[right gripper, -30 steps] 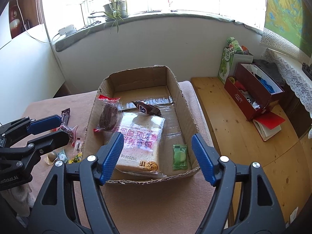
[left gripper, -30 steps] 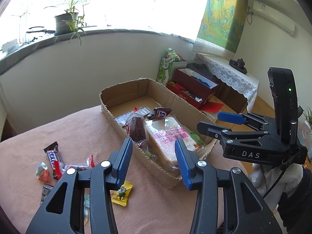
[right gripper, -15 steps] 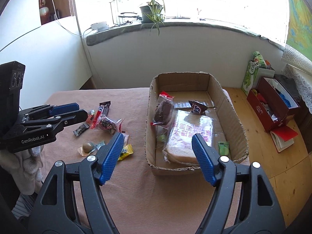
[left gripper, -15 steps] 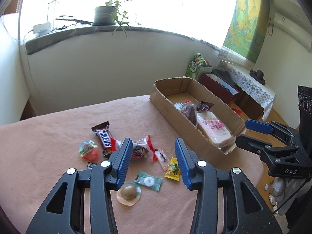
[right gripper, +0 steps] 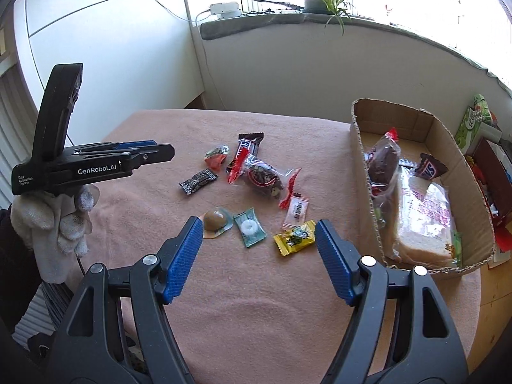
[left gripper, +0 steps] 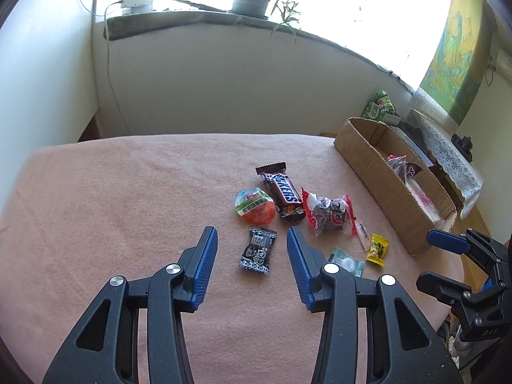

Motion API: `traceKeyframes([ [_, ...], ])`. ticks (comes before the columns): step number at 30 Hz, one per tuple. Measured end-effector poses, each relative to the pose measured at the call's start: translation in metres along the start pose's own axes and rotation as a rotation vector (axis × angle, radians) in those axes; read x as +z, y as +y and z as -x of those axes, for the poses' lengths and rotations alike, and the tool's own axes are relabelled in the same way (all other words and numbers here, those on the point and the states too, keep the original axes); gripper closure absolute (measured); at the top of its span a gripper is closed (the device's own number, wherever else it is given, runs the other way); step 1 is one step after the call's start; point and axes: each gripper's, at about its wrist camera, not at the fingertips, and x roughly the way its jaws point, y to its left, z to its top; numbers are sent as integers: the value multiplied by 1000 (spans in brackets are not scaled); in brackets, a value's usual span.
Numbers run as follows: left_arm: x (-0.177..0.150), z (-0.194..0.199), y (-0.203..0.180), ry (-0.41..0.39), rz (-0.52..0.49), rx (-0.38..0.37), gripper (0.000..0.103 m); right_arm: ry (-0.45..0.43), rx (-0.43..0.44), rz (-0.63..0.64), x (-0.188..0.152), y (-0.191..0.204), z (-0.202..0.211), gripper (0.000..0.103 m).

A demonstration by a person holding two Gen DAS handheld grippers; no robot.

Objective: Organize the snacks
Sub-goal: 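Move both open tools back over the snacks on the table, then grasp the round brown chocolate with the right tool while the left tool grasps the black candy packet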

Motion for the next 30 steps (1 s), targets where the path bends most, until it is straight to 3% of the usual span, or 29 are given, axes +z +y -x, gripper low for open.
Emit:
traceKeyframes([
  [5, -6, -9, 11, 29, 16, 5, 59, 29, 36, 33, 1, 20, -27, 28],
  [9, -9, -17, 10, 46, 4, 0, 59, 66, 55, 63, 2, 33, -49, 47],
  [15, -10, -31, 7, 76, -27, -3, 59, 110, 60, 78, 4, 40, -77, 56],
  [26, -10, -50, -1, 110, -61, -6, 60, 151, 59, 80, 4, 40, -101, 58],
  [30, -10, -56, -4, 119, -75, 4, 62, 163, 56, 96, 6, 44, -110, 65],
])
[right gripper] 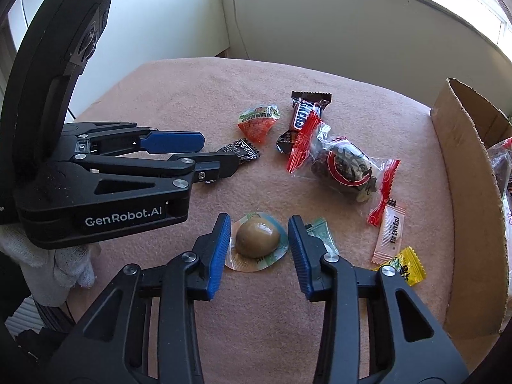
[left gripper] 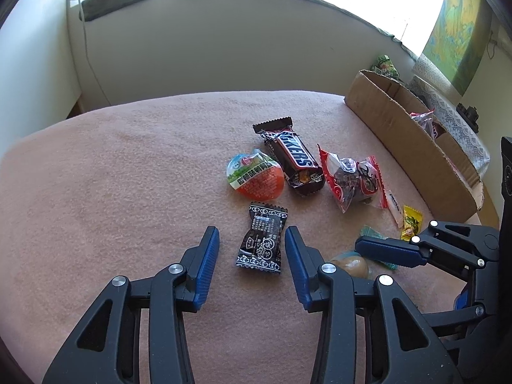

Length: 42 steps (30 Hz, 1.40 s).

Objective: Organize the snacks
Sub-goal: 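Grasp the round brown chocolate with the right tool while the left tool grasps the black candy packet, then carry the brown chocolate and black packet with both tools over the box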

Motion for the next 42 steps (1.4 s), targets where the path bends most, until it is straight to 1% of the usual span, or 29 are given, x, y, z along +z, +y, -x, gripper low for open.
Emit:
traceKeyframes([
  [3, -1, -1, -1, -3, -4, 11, 66, 6, -2, 12, 1, 2, -3, 68],
  [5, -1, -1, 0, -6, -5, 19, 71, 6, -5, 17, 3, 2, -6, 68],
  [7, -2, -2, 0, -12, -9, 34, 79, 5, -8, 21, 3, 3, -6, 69],
  [18, -3, 4, 6, -26, 13, 32, 80, -14, -2, 12, 0, 0, 0, 74],
  [19, -3, 6, 7, -29, 15, 33, 80, -16, -3, 12, -4, -1, 6, 74],
  [28, -6, 14, 6, -40, 18, 35, 80, -23, -14, 18, -4, 2, 8, 75],
  [34, -2, 26, 0, -67, 17, 22, 80, -64, -28, 26, -6, 2, 34, 75],
  [42, 7, 41, -17, -105, -2, -8, 80, -117, -57, 3, -4, -18, 69, 75],
])
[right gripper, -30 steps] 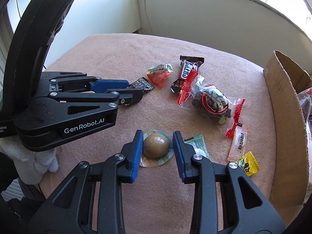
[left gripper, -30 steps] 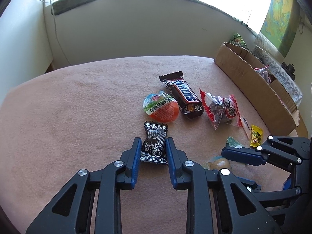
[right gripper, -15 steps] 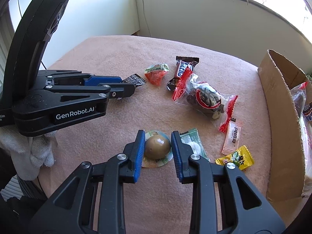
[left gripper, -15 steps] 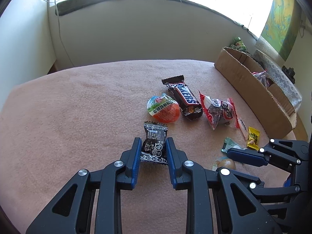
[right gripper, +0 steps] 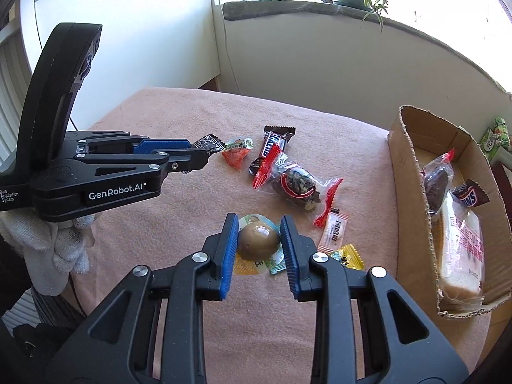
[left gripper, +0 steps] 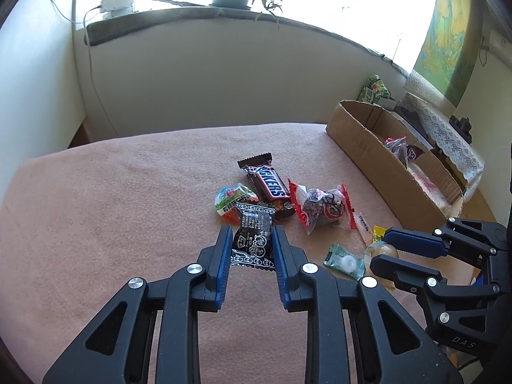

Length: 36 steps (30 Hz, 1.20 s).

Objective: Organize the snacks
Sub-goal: 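Carry the brown chocolate and black packet with both tools over the box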

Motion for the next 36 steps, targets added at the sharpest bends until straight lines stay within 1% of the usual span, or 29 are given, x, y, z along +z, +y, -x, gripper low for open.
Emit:
traceKeyframes([
  [9, 24, -8, -36, -25, -36, -49, 80, -69, -62, -47, 0, -38, 42, 75],
  [20, 56, -28, -83, -36, -88, -102, 80, -107, -146, -127, 1, -102, 64, 75],
  [30, 82, -47, -117, -46, -124, -124, 80, -120, -203, -183, -5, -148, 78, 75],
  [36, 95, -61, -137, -38, -153, -135, 79, -121, -229, -218, -9, -174, 79, 75],
])
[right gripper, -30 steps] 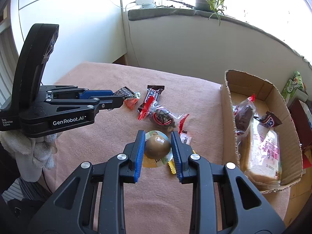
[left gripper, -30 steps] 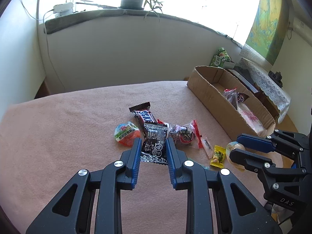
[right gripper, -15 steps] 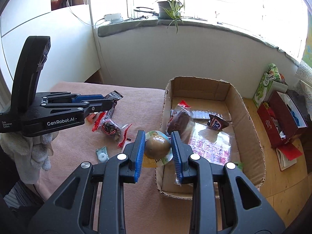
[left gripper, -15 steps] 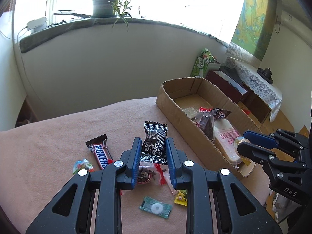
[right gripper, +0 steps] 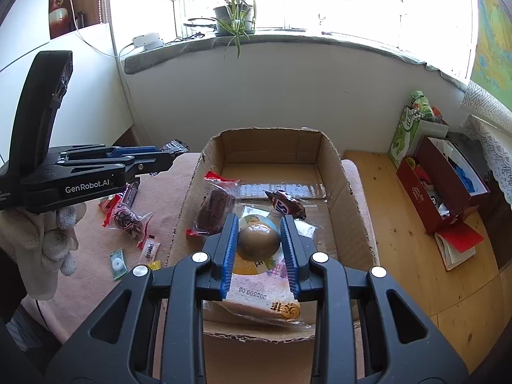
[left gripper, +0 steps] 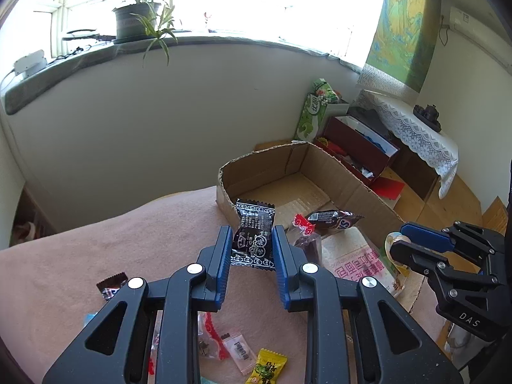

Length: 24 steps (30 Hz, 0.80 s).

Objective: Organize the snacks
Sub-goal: 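Carry the brown chocolate and black packet with both tools over the box, then open both tools to drop the chocolate and black packet into the box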

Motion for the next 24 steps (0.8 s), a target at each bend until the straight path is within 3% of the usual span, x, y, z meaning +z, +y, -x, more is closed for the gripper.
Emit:
traceKeyframes([
  [24, 24, -32, -30, 12, -48, -29, 79, 20, -38, -76, -4, -41, -17, 74],
])
